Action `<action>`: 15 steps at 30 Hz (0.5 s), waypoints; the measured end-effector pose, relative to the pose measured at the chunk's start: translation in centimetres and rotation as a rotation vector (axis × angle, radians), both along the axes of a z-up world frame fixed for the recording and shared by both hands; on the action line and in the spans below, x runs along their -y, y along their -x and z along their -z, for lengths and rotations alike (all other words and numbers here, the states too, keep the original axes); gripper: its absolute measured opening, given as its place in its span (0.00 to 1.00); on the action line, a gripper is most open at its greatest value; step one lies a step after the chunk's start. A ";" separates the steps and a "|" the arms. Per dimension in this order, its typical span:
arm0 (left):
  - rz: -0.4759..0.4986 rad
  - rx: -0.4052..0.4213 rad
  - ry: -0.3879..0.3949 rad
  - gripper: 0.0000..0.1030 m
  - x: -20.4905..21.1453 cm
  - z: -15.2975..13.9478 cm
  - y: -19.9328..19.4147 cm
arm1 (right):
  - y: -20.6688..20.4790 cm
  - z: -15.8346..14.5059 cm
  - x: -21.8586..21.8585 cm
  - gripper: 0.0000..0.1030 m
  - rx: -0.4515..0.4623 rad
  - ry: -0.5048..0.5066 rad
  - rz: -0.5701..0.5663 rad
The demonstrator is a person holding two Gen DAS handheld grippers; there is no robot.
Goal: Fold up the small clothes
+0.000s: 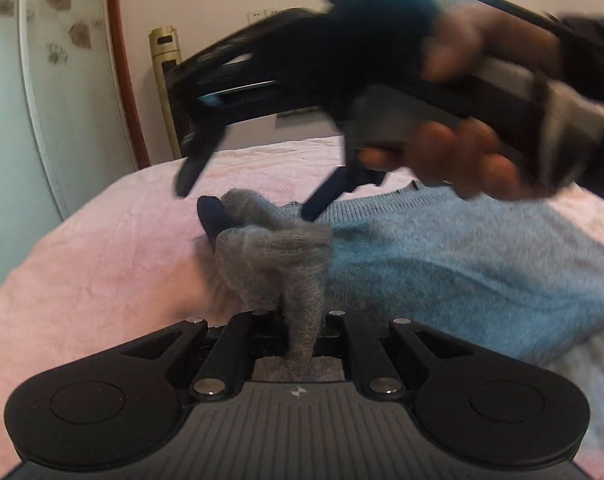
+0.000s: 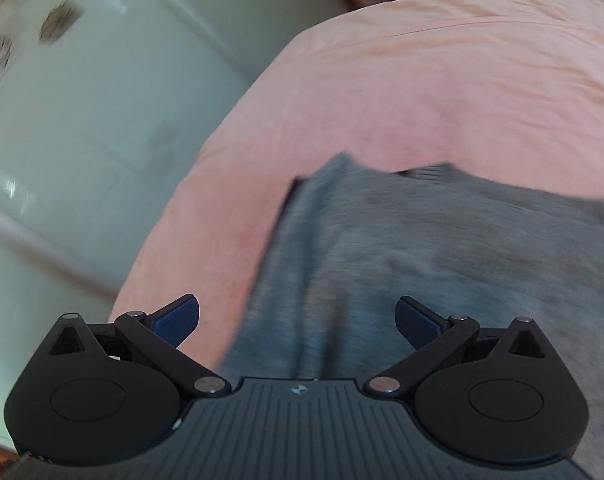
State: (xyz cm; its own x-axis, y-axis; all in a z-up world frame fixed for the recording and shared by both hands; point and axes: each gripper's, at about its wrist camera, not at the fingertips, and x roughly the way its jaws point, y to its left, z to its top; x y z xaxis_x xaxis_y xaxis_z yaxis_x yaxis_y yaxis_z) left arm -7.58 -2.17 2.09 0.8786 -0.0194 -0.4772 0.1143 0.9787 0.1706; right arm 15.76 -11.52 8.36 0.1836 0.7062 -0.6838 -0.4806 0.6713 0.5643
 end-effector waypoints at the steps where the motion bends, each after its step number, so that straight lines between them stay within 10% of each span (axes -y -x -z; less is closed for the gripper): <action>1: 0.001 -0.002 -0.003 0.06 -0.1 0.1 0.0 | -0.2 0.1 -1.0 1.00 -0.005 0.016 -0.022; 8: 0.037 0.012 -0.062 0.06 0.9 0.5 0.3 | -1.7 2.0 -6.4 0.84 0.016 0.165 -0.104; 10: 0.045 0.013 -0.075 0.06 1.1 0.5 0.4 | -1.8 2.5 -7.2 0.65 0.056 0.225 -0.109; 12: 0.064 0.014 -0.066 0.06 1.5 0.0 0.4 | -1.8 2.7 -6.8 0.25 0.112 0.287 -0.106; 15: 0.139 0.036 -0.040 0.06 3.4 -1.4 0.6 | -1.6 1.1 -2.6 0.19 0.132 0.191 -0.093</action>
